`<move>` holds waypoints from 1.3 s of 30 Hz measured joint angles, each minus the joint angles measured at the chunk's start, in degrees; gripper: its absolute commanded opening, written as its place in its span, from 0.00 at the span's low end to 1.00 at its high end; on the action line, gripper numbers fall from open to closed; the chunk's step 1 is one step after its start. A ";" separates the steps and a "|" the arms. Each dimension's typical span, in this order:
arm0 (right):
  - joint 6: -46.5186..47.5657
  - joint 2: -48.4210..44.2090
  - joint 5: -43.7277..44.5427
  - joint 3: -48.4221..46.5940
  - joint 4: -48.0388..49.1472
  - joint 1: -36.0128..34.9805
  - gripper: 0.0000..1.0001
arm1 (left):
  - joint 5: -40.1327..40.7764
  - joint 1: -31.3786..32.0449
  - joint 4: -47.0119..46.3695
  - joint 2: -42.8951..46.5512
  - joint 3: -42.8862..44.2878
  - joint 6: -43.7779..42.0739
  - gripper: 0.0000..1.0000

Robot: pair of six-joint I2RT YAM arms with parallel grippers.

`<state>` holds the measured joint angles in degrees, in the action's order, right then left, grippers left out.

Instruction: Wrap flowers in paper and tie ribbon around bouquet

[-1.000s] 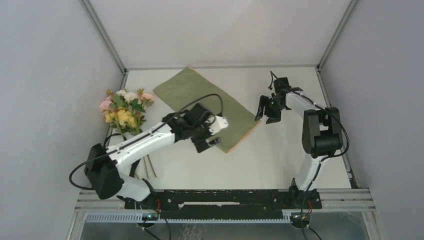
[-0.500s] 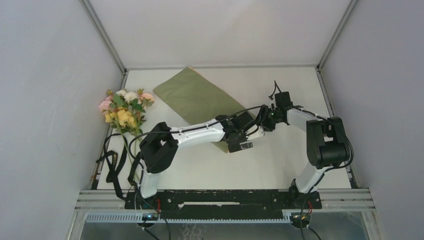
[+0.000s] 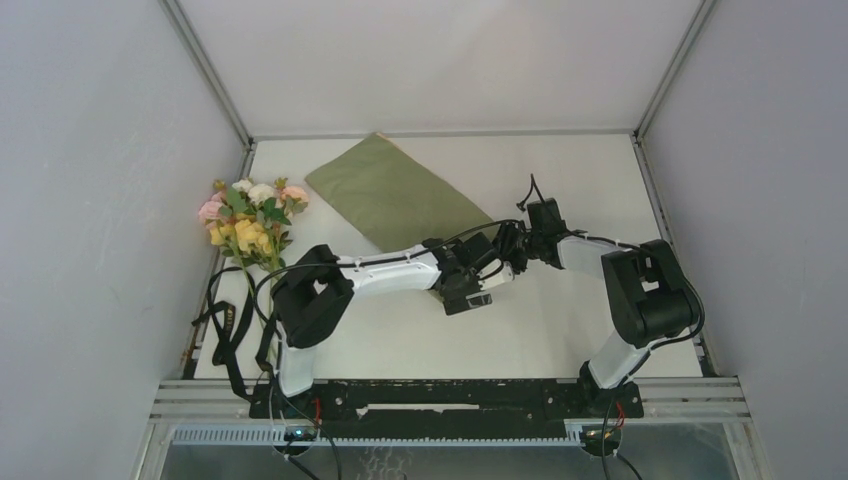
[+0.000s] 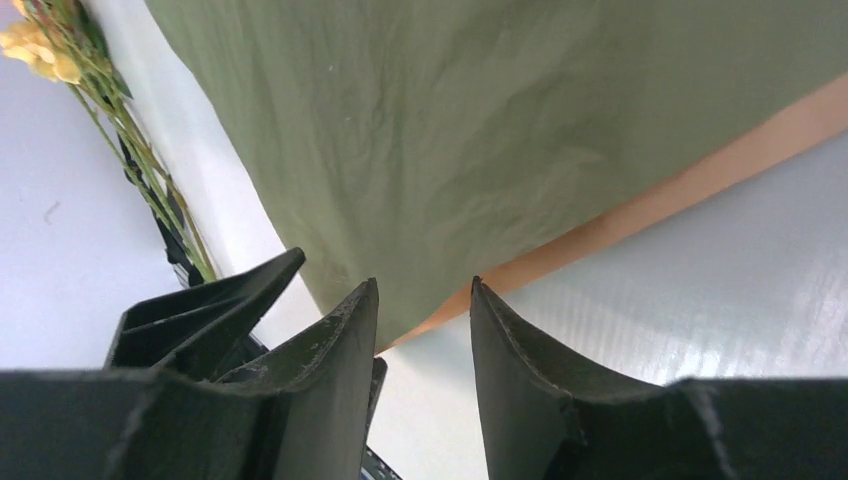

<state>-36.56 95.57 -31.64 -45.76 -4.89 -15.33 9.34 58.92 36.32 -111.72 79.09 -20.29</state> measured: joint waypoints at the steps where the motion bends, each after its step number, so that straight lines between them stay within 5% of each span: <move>1: -0.48 0.00 0.00 0.00 0.83 -0.15 0.48 | -0.24 -0.15 -0.22 0.22 -0.20 0.17 0.87; 17: -4.26 0.76 1.20 1.53 5.62 -0.55 0.55 | -2.73 -4.11 -3.23 1.81 -3.50 0.85 0.87; 39: -10.56 5.27 0.09 2.62 15.23 -0.57 0.38 | -5.11 -4.92 -4.79 1.90 -4.90 0.87 0.86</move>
<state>-47.11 100.84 -31.55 -43.13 10.35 -15.90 4.23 54.00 31.53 -109.82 74.19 -19.42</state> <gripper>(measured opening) 0.410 0.868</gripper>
